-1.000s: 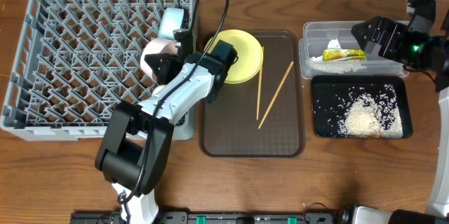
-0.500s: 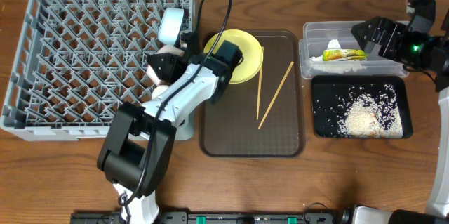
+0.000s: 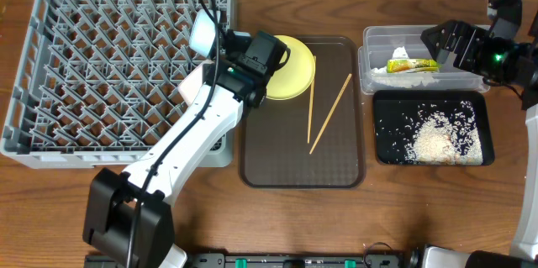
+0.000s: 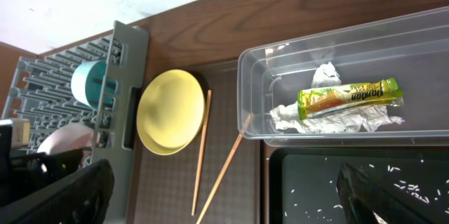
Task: Sort waste into correct bins and load items into the dishwasher
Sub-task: 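Set the white bowl upright in the dish rack with the left gripper, then move the left gripper over the yellow plate on the tray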
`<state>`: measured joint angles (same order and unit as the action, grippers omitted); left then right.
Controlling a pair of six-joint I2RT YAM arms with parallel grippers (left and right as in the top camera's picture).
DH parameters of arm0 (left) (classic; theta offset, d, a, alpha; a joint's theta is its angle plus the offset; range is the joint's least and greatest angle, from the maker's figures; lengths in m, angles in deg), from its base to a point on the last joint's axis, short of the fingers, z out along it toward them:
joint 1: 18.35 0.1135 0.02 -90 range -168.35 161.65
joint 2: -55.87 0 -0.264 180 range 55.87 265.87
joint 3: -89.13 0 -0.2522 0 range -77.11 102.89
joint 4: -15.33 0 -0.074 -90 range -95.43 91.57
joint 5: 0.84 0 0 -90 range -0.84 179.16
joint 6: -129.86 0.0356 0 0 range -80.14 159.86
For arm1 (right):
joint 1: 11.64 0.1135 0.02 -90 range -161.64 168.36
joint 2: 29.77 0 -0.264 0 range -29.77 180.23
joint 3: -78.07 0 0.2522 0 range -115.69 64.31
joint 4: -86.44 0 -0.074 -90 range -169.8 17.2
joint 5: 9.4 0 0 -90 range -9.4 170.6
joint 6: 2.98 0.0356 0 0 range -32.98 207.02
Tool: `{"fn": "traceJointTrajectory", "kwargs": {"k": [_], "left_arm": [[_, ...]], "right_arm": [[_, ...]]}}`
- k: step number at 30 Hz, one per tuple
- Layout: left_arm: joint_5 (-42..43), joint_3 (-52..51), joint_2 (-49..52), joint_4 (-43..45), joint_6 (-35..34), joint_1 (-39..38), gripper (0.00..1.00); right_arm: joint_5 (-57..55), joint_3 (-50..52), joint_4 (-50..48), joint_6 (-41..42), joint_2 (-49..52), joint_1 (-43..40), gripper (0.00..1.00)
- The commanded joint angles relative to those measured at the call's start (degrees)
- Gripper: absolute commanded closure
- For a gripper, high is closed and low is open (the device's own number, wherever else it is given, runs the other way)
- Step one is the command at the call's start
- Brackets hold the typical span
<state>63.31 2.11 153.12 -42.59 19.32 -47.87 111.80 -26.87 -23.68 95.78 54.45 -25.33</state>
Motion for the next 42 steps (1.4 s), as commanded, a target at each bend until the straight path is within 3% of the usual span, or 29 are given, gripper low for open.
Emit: {"fn": "traceJointTrajectory", "kwargs": {"k": [1,6,11,17,23,34,37,42], "left_arm": [[16.4,1.1,-2.1,1.5,0.6,0.9,0.21],[26.8,3.5,-4.7,2.7,1.6,4.4,0.20],[34.7,4.7,-6.1,0.5,8.1,7.4,0.20],[32.9,4.7,-6.1,-11.0,13.2,8.3,0.27],[26.2,3.0,-5.7,-13.2,15.1,8.3,0.27],[23.4,1.7,1.7,-4.5,18.6,8.3,0.28],[23.1,1.7,2.8,-0.5,18.6,8.3,0.32],[16.3,1.7,2.8,4.2,15.9,8.6,0.35]], "right_arm": [[0.1,-0.6,0.1,0.4,0.1,-0.1,0.01],[0.1,-0.6,0.1,0.4,0.1,-0.1,0.01],[0.1,-0.6,0.1,0.4,0.1,-0.1,0.01],[0.1,-0.6,0.1,0.4,0.1,0.0,0.01],[0.1,-0.6,0.1,0.4,0.1,0.0,0.01],[0.1,-0.6,0.1,0.4,0.1,0.0,0.01],[0.1,-0.6,0.0,0.4,0.1,0.0,0.01],[-0.1,-0.6,0.1,0.4,0.1,0.0,0.01]]}}
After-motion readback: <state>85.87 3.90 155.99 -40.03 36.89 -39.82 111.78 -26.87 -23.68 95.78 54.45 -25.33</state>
